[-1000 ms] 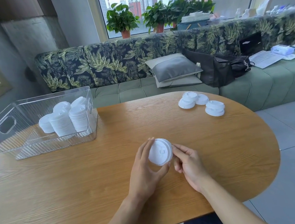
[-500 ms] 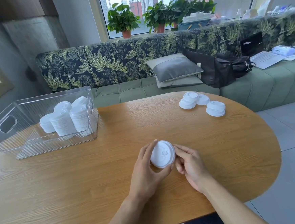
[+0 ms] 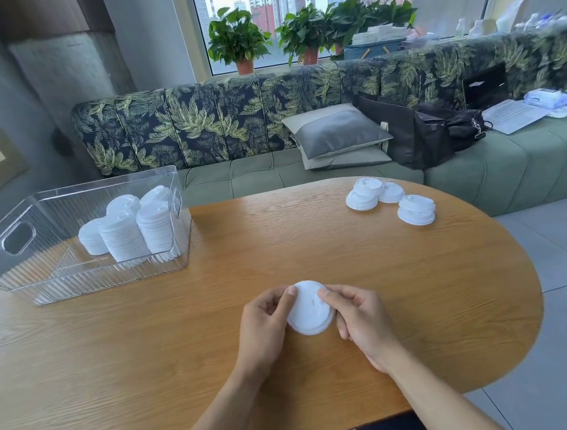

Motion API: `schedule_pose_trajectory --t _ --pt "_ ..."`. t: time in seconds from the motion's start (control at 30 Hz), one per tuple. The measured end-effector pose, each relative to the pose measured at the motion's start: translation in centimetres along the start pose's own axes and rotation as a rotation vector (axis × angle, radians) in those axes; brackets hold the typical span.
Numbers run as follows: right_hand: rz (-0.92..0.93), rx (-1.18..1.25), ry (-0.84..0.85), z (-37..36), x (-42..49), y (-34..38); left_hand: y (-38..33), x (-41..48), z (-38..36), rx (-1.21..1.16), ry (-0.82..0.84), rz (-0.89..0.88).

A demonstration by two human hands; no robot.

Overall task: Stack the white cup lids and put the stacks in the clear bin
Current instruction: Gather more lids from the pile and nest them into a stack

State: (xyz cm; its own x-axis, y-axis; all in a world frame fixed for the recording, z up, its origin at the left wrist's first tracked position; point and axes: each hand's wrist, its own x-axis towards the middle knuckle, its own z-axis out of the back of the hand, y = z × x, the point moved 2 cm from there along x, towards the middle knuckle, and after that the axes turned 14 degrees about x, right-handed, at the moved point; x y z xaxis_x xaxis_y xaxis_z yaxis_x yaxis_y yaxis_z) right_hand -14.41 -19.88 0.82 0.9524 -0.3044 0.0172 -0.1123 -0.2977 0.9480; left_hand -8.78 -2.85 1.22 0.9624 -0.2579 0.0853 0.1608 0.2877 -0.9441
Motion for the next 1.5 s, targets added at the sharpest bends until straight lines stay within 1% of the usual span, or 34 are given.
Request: schedule_pose_trajectory --t 0.13,0.23,0.3,0.4,0.5,0.67,0.9,1.13,1.23,1.3,1.33,1.4,1.43,1.5 --pt "-0.008 0.015 -0.046 0.0 0.2 -0.2 0.2 0.1 0.1 -0.037 0.020 0.030" --pt "-0.052 0.150 -0.120 0.2 0.5 -0.3 0.2 0.1 0.1 -0.075 0.062 0.080" --pt "-0.061 0.199 -0.145 0.4 0.7 -0.3 0.2 0.2 0.0 -0.100 0.081 0.104" --pt "-0.048 0.188 -0.101 0.3 0.5 -0.1 0.2 0.2 0.1 -0.130 0.078 0.121" --pt "-0.030 0.088 -0.032 -0.1 0.2 -0.1 0.3 0.3 0.2 -0.171 0.068 0.121" --pt "-0.021 0.103 -0.040 -0.1 0.1 -0.1 -0.1 0.2 0.2 -0.171 0.087 0.107" --pt "-0.055 0.032 0.028 -0.1 0.1 -0.2 0.0 0.3 0.4 -0.194 0.110 0.123" --pt "-0.044 0.087 -0.003 0.1 0.2 -0.4 -0.1 0.7 -0.2 -0.171 0.075 0.141" --pt "-0.041 0.131 -0.044 0.2 0.5 -0.4 0.1 1.4 -0.8 -0.111 0.056 0.118" --pt "-0.040 0.162 -0.113 0.4 0.9 -0.3 0.1 1.6 -1.5 -0.020 0.050 0.069" --pt "-0.036 0.169 -0.151 0.8 1.1 -0.2 0.1 1.7 -1.9 0.064 0.034 0.012" --pt "-0.027 0.166 -0.194 1.5 1.6 0.0 0.0 1.9 -2.9 0.287 0.017 -0.158" --pt "-0.024 0.158 -0.196 1.9 1.9 0.2 -0.2 2.0 -3.5 0.391 0.030 -0.233" --pt "-0.027 0.120 -0.184 2.9 2.3 0.6 -0.7 2.6 -4.6 0.523 0.059 -0.315"
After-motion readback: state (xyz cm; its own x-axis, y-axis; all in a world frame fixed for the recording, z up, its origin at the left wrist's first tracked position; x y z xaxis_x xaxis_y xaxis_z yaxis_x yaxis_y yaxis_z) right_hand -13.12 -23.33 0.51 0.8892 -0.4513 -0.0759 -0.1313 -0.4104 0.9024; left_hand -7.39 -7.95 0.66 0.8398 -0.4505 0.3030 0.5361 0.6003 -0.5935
